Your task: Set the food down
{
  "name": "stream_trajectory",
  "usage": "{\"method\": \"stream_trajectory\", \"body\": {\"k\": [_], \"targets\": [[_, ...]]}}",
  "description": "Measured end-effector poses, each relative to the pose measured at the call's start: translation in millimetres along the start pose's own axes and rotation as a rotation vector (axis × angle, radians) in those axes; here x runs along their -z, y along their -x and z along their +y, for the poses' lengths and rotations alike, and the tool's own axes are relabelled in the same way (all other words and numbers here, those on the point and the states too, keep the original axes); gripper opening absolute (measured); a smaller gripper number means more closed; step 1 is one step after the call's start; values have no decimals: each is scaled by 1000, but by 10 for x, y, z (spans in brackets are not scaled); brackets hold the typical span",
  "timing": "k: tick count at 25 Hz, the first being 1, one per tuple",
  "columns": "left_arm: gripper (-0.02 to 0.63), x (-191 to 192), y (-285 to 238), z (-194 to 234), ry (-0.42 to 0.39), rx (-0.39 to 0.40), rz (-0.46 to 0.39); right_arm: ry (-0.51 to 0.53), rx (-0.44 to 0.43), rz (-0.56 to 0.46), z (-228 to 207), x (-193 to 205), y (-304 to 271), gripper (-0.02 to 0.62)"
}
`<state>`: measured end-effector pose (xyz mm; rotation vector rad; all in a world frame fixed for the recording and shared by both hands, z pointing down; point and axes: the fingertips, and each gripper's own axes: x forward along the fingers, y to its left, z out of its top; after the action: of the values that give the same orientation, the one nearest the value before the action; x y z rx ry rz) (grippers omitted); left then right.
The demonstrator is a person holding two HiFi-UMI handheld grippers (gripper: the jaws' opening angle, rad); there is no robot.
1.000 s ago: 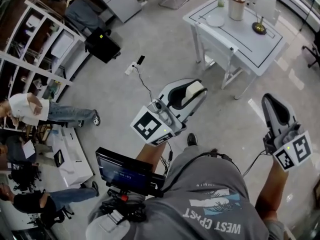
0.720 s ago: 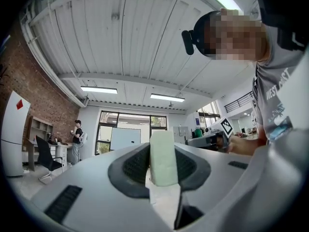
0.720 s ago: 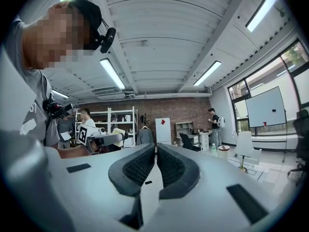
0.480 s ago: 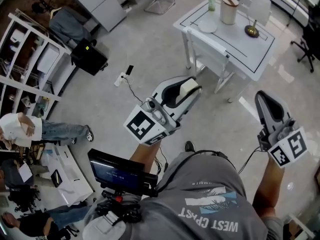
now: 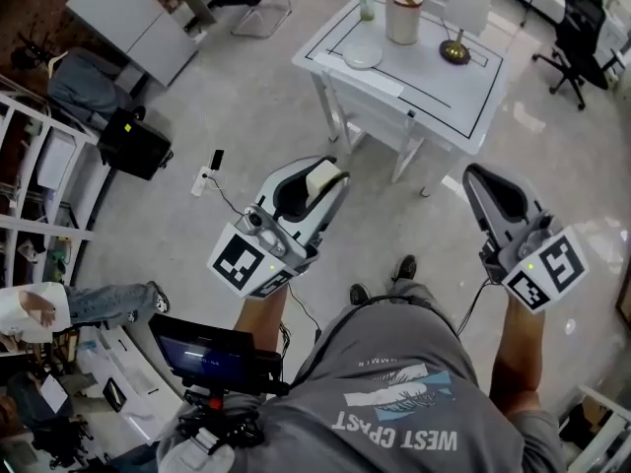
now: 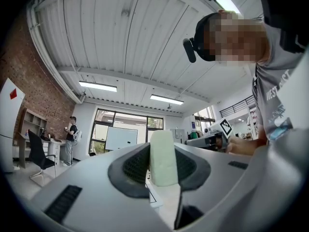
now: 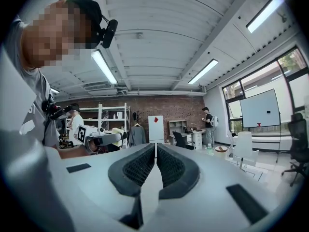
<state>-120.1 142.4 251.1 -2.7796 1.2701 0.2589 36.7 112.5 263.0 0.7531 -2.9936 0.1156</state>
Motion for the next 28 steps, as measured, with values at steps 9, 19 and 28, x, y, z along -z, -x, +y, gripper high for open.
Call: {"method": "stream_trajectory", "body": {"k": [9,19,28], "targets": [[107,78,-583,351,-6,-57,19,-18,-61,-2,-686,-67,-296,8],[109,272,-1230,558,-22,-112,40,-23,-133,-1,-1385,-57,-443,8],[109,395,-1414,913,-13,-110,61,-49,-111,10,-1740,51,-731,8]]}}
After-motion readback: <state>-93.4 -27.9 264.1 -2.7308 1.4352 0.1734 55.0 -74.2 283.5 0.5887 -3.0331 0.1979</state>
